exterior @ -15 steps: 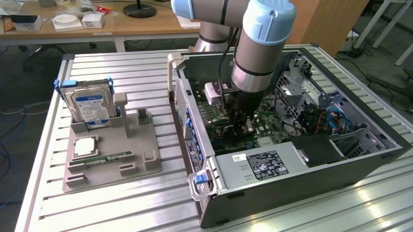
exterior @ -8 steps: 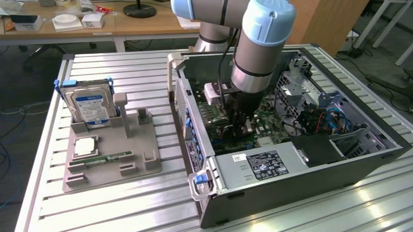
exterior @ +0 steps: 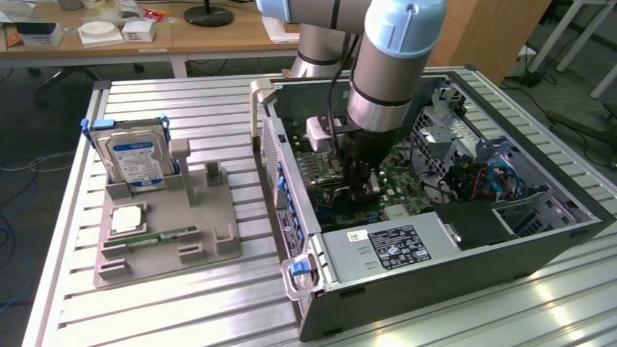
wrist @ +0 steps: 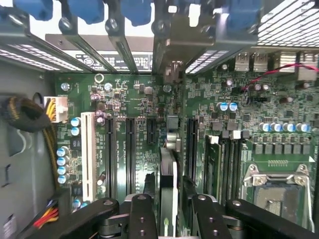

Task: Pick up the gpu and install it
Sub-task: 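Insert the gpu into the slot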

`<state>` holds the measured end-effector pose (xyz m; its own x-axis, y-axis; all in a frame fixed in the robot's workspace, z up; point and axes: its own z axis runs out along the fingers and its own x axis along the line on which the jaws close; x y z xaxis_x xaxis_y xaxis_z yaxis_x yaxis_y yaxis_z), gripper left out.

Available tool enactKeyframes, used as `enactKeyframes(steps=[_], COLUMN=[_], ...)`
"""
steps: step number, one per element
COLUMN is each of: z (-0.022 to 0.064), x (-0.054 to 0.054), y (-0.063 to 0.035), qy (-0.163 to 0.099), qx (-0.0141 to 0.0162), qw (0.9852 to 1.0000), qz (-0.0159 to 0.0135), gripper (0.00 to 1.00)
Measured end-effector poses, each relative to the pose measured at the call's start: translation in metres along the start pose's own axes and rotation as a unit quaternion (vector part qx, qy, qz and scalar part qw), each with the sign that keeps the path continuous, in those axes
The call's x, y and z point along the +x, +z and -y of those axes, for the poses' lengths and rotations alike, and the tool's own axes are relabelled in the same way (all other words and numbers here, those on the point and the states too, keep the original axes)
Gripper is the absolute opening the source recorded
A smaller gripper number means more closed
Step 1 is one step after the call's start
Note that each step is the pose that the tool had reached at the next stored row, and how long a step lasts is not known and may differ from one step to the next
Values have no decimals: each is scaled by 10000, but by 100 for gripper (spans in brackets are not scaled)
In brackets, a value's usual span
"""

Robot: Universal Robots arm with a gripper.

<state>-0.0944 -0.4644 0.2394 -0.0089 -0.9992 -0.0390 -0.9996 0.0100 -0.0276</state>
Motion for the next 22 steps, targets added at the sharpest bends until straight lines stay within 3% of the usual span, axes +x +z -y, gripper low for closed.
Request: enactKeyframes(steps=[15, 22], z=[12, 8], x=[-19, -21], y=[-431, -465], qy=[-1, 0], qx=[36, 41], qw=[10000, 10000], qz=[0, -1], gripper=[34, 34])
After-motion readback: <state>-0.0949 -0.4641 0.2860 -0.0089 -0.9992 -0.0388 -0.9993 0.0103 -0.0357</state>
